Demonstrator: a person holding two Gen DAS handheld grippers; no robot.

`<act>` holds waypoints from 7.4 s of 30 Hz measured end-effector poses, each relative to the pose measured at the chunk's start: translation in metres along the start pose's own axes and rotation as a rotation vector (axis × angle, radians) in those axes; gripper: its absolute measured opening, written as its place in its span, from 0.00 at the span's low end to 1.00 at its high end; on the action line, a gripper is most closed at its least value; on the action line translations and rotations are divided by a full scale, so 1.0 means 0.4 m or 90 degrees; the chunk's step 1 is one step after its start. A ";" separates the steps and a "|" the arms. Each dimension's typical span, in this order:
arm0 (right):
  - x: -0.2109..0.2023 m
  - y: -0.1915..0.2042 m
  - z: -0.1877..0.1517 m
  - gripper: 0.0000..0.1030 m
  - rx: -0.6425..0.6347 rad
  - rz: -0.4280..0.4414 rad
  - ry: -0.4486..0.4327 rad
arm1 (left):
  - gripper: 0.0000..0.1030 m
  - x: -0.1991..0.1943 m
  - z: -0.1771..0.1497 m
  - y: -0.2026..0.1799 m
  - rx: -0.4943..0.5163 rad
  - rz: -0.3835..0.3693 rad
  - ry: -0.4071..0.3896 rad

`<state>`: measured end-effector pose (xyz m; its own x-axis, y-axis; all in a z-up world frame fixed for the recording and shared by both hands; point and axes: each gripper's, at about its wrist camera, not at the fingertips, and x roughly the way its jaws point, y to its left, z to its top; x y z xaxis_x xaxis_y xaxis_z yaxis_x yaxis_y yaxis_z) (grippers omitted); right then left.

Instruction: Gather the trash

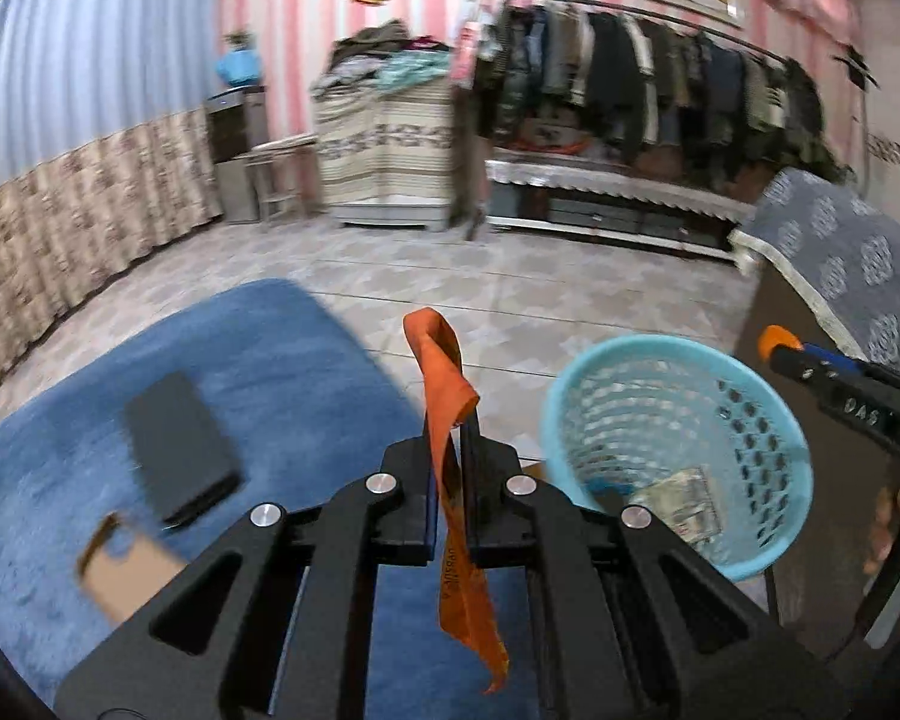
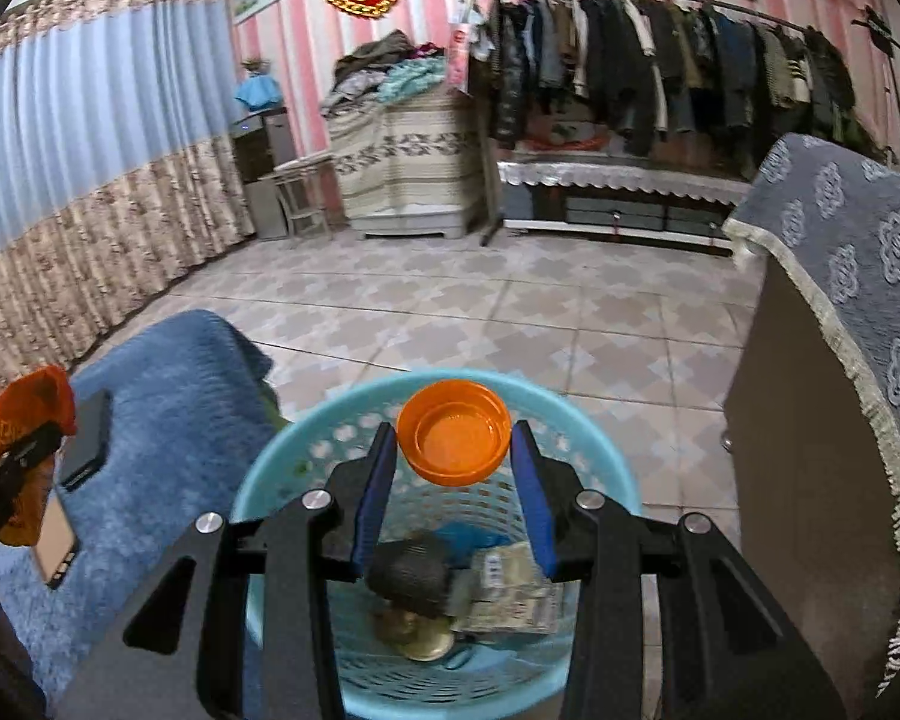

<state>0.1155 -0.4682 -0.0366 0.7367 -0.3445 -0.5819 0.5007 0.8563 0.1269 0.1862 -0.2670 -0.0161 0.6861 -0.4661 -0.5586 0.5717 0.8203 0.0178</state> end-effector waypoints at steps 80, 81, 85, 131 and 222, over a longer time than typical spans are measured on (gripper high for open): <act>-0.410 0.484 -0.340 0.96 -0.220 0.233 -0.124 | 0.95 -0.595 -0.362 0.325 -0.158 0.313 -0.100; -0.417 0.489 -0.341 0.96 -0.230 0.231 -0.133 | 0.95 -0.594 -0.367 0.321 -0.156 0.313 -0.099; -0.414 0.473 -0.329 0.96 -0.216 0.234 -0.134 | 0.95 -0.593 -0.382 0.311 -0.161 0.310 -0.095; -0.393 0.474 -0.322 0.96 -0.204 0.223 -0.131 | 0.95 -0.610 -0.396 0.308 -0.165 0.310 -0.134; -0.391 0.474 -0.322 0.96 -0.204 0.224 -0.134 | 0.95 -0.632 -0.375 0.281 -0.149 0.313 -0.153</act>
<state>0.0367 -0.2026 -0.0250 0.9273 -0.0564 -0.3701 0.0665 0.9977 0.0146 0.0093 -0.0072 0.0026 0.9434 -0.0520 -0.3275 0.0650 0.9975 0.0288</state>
